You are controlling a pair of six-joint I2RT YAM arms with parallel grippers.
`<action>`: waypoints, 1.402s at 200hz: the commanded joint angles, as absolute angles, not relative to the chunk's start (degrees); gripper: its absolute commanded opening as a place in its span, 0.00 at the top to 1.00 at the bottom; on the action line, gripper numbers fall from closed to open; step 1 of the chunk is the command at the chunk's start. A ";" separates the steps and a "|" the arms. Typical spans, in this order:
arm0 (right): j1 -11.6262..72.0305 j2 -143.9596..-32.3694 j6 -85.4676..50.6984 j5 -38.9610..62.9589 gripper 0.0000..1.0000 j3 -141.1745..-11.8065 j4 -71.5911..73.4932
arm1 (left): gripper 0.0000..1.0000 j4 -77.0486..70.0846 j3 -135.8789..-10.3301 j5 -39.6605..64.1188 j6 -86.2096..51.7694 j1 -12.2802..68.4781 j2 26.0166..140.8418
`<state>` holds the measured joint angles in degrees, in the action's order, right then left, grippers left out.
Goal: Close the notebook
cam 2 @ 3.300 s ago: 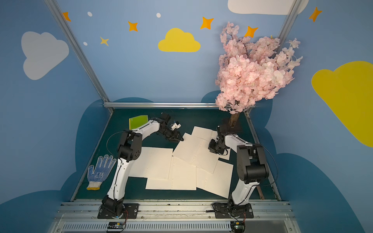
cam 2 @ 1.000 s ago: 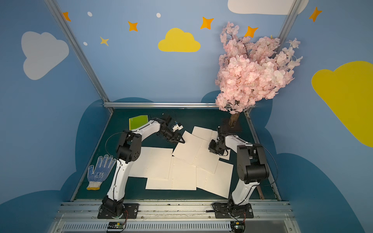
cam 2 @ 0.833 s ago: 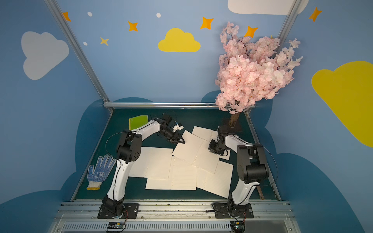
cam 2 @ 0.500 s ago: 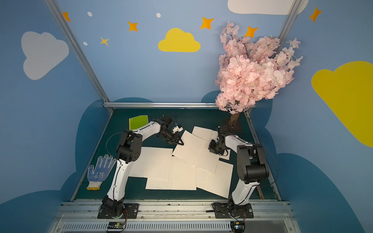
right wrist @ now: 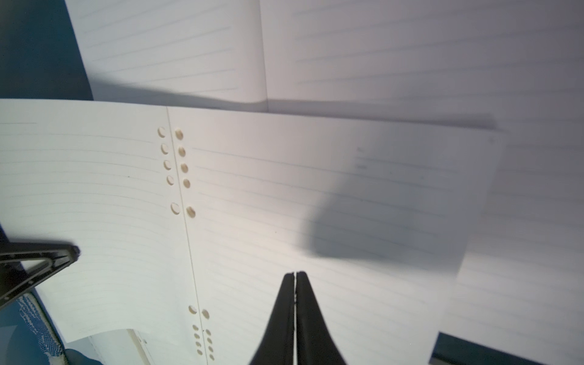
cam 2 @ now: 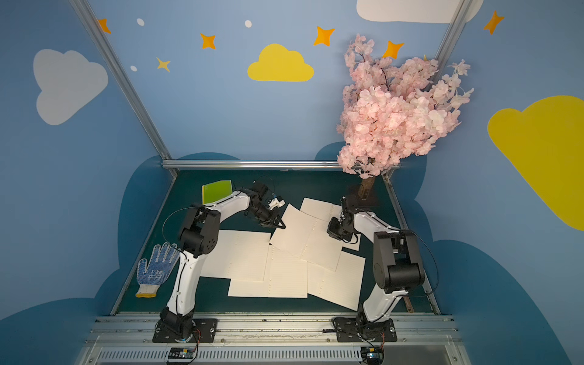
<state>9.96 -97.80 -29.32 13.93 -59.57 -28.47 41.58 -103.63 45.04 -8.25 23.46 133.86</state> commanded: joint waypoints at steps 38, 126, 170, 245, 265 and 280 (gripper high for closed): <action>10.41 -95.70 -27.86 13.08 0.91 -60.34 -31.16 | 0.97 42.49 -99.40 41.63 -8.00 20.61 126.57; 11.07 -97.03 -27.25 14.84 0.90 -62.55 -31.74 | 0.97 47.75 -94.94 35.78 -5.21 16.72 120.11; 11.54 -97.73 -27.05 15.27 0.90 -63.02 -31.51 | 0.97 49.19 -93.78 34.90 -4.49 15.02 117.20; 11.86 -98.11 -27.11 15.91 0.90 -63.19 -31.28 | 0.82 48.13 -94.31 38.92 -5.39 15.46 116.10; 11.87 -98.01 -27.07 15.89 0.90 -63.17 -31.32 | 0.78 47.17 -94.27 40.28 -6.01 15.81 115.74; 11.86 -98.00 -27.07 15.80 0.90 -63.27 -31.30 | 0.75 46.21 -94.22 41.68 -6.67 16.01 115.49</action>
<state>11.51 -97.65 -27.99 15.55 -61.82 -30.72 47.42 -94.02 38.15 -6.00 15.55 117.51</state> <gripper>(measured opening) 0.100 0.235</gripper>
